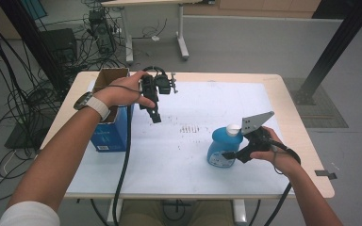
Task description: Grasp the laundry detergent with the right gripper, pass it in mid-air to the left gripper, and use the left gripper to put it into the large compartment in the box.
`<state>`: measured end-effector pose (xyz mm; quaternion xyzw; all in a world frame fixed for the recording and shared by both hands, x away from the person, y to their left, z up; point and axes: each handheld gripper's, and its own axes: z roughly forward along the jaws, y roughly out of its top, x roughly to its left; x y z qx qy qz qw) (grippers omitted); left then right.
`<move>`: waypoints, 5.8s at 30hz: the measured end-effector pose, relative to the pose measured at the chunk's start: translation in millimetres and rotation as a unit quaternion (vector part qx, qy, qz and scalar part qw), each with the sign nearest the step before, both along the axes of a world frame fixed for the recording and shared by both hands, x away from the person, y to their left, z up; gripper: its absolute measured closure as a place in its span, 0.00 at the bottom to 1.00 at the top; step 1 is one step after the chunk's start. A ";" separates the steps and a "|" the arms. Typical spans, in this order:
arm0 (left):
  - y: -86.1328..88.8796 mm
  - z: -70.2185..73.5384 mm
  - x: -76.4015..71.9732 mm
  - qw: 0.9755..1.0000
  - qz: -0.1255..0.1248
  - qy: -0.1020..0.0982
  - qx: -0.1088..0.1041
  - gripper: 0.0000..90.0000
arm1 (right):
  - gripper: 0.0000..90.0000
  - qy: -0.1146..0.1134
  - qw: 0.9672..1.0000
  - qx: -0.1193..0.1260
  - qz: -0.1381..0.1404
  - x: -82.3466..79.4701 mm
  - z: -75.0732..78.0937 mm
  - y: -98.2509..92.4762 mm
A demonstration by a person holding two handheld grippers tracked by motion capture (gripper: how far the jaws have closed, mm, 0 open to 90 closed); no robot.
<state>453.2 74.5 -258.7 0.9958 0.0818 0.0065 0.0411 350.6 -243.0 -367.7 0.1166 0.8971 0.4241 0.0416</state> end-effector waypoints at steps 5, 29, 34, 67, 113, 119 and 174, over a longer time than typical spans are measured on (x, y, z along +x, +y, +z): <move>-0.4 0.0 -0.1 1.000 0.000 0.000 0.000 0.12 | 0.30 -0.001 1.000 0.004 -0.002 -0.5 -1.1 -0.7; -1.1 -0.2 -0.6 1.000 0.000 0.000 0.001 0.12 | 0.33 0.000 1.000 0.023 -0.003 -1.1 -8.7 -0.2; -1.2 -0.4 -0.6 1.000 0.001 0.000 0.001 0.12 | 0.34 0.001 1.000 0.029 -0.005 -1.0 -9.6 0.1; -0.4 -2.0 0.4 1.000 0.002 0.002 -0.001 0.13 | 0.38 0.005 0.999 0.042 -0.007 2.9 -17.5 2.6; 1.2 -5.4 0.6 1.000 0.002 0.005 -0.002 0.13 | 0.48 -0.006 0.999 0.048 0.011 2.6 -19.3 3.2; 1.8 -5.0 0.2 1.000 0.003 0.005 -0.003 0.13 | 0.49 -0.005 0.999 0.046 0.012 2.8 -18.9 3.4; 3.0 -4.7 0.6 1.000 0.004 0.004 -0.004 0.13 | 0.49 -0.003 0.999 0.050 0.008 2.7 -19.6 3.1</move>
